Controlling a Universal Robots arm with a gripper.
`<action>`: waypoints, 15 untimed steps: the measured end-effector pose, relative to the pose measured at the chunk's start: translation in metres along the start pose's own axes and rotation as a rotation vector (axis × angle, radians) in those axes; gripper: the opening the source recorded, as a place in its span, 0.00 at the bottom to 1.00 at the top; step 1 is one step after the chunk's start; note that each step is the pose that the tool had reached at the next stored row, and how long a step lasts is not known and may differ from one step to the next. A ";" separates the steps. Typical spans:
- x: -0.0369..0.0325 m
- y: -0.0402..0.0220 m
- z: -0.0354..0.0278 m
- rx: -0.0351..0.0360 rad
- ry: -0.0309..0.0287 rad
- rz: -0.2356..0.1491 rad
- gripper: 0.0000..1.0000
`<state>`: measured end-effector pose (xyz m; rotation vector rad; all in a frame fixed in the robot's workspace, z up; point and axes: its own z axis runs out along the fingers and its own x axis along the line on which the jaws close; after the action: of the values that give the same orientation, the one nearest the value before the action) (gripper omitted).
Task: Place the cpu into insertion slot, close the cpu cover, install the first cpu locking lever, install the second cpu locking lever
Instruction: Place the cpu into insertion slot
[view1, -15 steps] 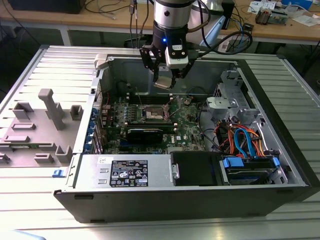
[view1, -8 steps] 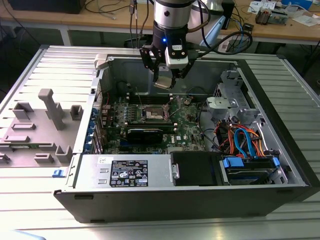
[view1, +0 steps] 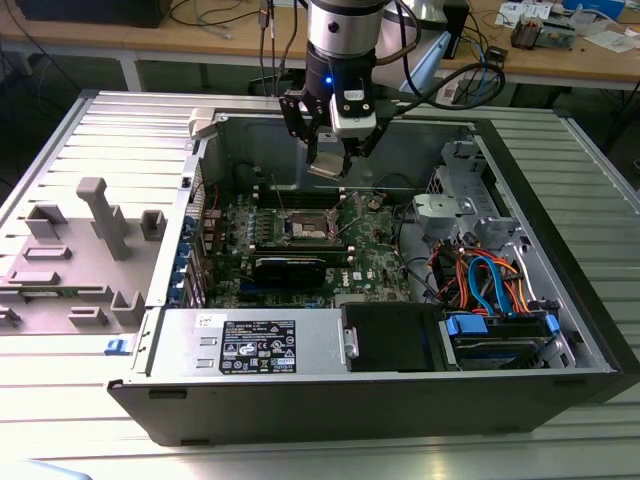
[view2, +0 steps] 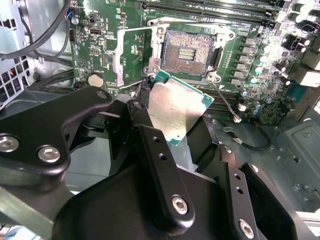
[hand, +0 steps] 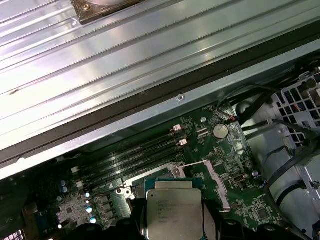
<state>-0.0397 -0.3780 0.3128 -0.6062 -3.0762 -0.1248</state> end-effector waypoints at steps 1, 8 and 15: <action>0.0000 0.0000 0.0000 0.0000 -0.0001 0.001 0.55; 0.0000 0.0000 0.0001 -0.0001 -0.0003 0.004 0.55; 0.0000 0.0000 0.0002 -0.0002 -0.0006 0.007 0.55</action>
<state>-0.0397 -0.3780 0.3127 -0.6169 -3.0744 -0.1249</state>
